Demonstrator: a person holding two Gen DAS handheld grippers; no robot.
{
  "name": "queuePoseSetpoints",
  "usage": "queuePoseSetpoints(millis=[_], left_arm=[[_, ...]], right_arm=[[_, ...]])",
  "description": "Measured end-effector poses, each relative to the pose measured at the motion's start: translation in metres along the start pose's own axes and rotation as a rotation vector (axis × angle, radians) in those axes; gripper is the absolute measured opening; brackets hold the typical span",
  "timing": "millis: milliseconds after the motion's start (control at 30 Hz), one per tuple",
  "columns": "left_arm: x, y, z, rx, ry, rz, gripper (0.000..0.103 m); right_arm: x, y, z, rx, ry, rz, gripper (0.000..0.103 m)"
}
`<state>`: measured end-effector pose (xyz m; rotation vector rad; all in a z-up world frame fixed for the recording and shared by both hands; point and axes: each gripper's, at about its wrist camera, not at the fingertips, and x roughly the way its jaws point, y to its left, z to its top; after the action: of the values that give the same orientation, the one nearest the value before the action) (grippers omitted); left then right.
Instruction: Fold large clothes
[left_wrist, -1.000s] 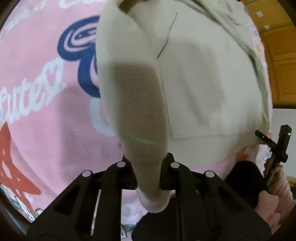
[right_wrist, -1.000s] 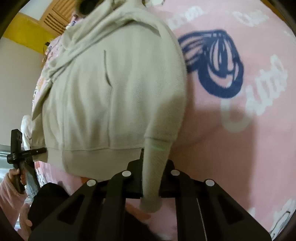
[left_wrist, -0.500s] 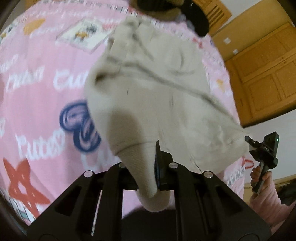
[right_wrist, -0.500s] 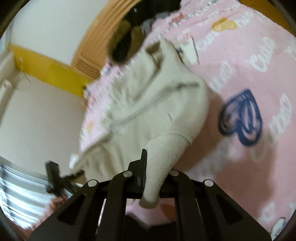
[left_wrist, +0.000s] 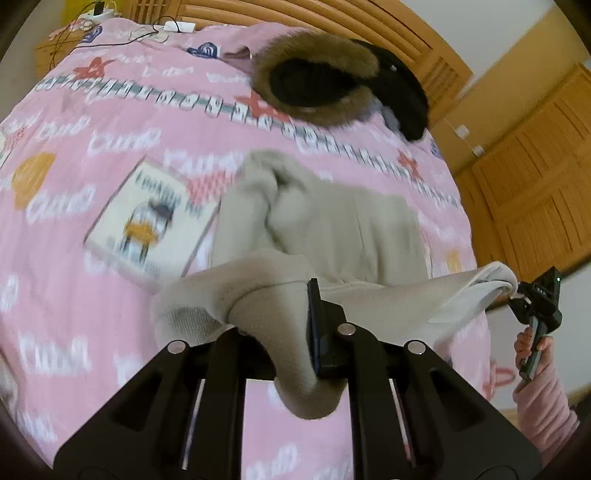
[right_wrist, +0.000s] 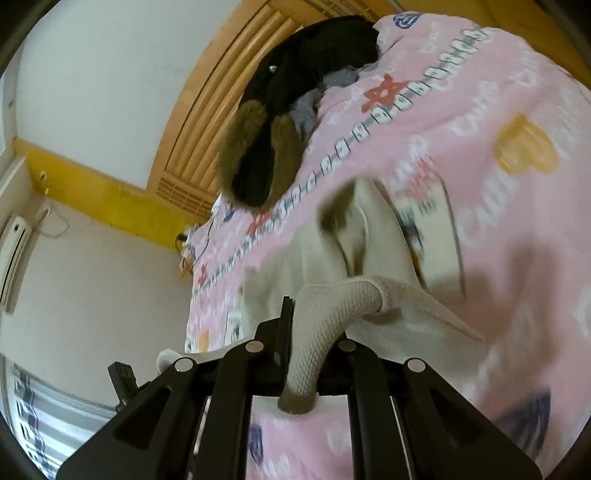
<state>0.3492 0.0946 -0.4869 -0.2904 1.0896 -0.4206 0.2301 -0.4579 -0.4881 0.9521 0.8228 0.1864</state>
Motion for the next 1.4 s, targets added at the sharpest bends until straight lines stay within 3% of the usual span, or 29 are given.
queuePoseSetpoints(millis=[100, 200, 300, 333, 500, 600, 667, 767, 800, 900, 933, 967, 1000, 1067, 1133, 1200, 1300, 1400], left_arm=[[0.035, 0.0, 0.047, 0.001, 0.009, 0.055, 0.011], [0.086, 0.009, 0.09, -0.072, 0.074, 0.12, 0.011], [0.123, 0.013, 0.106, -0.109, 0.146, 0.158, 0.011], [0.135, 0.015, 0.111, -0.11, 0.16, 0.187, 0.011], [0.162, 0.037, 0.123, -0.201, 0.21, 0.196, 0.012], [0.171, 0.047, 0.128, -0.262, 0.235, 0.147, 0.016], [0.171, 0.056, 0.133, -0.331, 0.23, 0.068, 0.022], [0.172, 0.067, 0.139, -0.39, 0.247, -0.003, 0.03], [0.172, 0.067, 0.141, -0.393, 0.253, -0.026, 0.038], [0.163, 0.076, 0.15, -0.45, 0.269, -0.144, 0.052], [0.159, 0.079, 0.153, -0.469, 0.276, -0.173, 0.056], [0.154, 0.082, 0.158, -0.471, 0.279, -0.188, 0.07], [0.147, 0.082, 0.164, -0.452, 0.273, -0.167, 0.075], [0.13, 0.083, 0.179, -0.421, 0.24, -0.163, 0.076], [0.116, 0.083, 0.186, -0.4, 0.194, -0.101, 0.077], [0.113, 0.071, 0.179, -0.374, 0.175, -0.089, 0.08], [0.132, 0.039, 0.146, -0.275, 0.222, -0.077, 0.08], [0.169, 0.009, 0.098, -0.213, 0.299, -0.086, 0.08]], right_arm=[[0.051, 0.003, 0.05, -0.015, -0.005, -0.048, 0.009], [0.107, -0.004, 0.085, -0.008, 0.052, -0.138, 0.009], [0.152, -0.025, 0.103, 0.047, 0.114, -0.227, 0.009], [0.16, -0.028, 0.105, 0.045, 0.119, -0.237, 0.009], [0.186, -0.06, 0.119, 0.131, 0.163, -0.239, 0.009], [0.201, -0.075, 0.127, 0.199, 0.19, -0.216, 0.017], [0.206, -0.085, 0.129, 0.274, 0.198, -0.183, 0.031], [0.195, -0.091, 0.142, 0.33, 0.111, -0.161, 0.065], [0.189, -0.091, 0.148, 0.337, 0.077, -0.15, 0.068], [0.176, -0.075, 0.156, 0.26, 0.077, -0.136, 0.055], [0.173, -0.064, 0.152, 0.201, 0.105, -0.135, 0.051], [0.168, -0.05, 0.143, 0.116, 0.142, -0.144, 0.051], [0.163, -0.034, 0.127, 0.028, 0.183, -0.134, 0.049], [0.159, -0.013, 0.085, -0.075, 0.282, -0.096, 0.049], [0.163, -0.003, 0.033, -0.125, 0.389, -0.047, 0.047], [0.186, -0.002, -0.024, -0.157, 0.506, -0.078, 0.042], [0.227, -0.008, -0.069, -0.215, 0.555, -0.198, 0.034], [0.265, -0.023, -0.069, -0.176, 0.503, -0.303, 0.028]])
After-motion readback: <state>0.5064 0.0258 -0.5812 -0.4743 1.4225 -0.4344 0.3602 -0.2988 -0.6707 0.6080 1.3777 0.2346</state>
